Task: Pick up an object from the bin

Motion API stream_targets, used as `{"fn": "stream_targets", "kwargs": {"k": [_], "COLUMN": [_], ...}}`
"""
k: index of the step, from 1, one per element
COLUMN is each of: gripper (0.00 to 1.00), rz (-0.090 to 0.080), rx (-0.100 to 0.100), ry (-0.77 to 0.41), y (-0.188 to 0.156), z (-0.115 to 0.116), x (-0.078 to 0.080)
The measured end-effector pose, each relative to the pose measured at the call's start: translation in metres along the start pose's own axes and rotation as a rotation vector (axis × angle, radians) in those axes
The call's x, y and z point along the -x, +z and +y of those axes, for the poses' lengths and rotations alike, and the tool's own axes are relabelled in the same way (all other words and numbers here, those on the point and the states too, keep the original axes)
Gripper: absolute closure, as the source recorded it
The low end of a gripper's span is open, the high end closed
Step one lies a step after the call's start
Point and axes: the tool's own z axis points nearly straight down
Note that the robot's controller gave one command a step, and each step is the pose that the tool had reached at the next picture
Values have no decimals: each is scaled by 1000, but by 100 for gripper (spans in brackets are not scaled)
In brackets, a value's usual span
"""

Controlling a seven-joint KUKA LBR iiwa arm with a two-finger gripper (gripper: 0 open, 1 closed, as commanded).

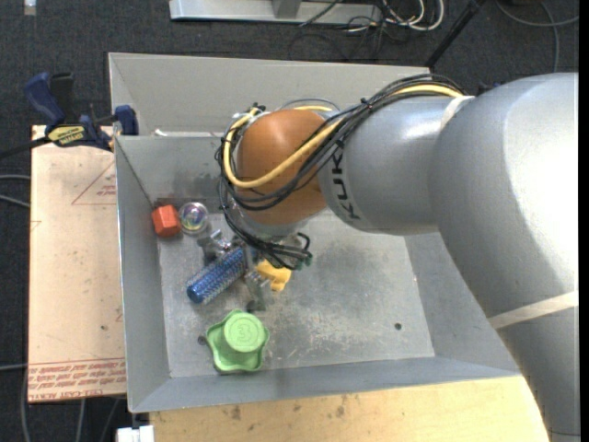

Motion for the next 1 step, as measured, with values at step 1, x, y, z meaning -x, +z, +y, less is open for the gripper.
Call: {"fn": "stream_targets", "kwargs": {"k": [1], "gripper": [0], "rz": [-5], "rx": [-3], "ry": [-151], "y": [-33], "z": [-1], "x": [8]}}
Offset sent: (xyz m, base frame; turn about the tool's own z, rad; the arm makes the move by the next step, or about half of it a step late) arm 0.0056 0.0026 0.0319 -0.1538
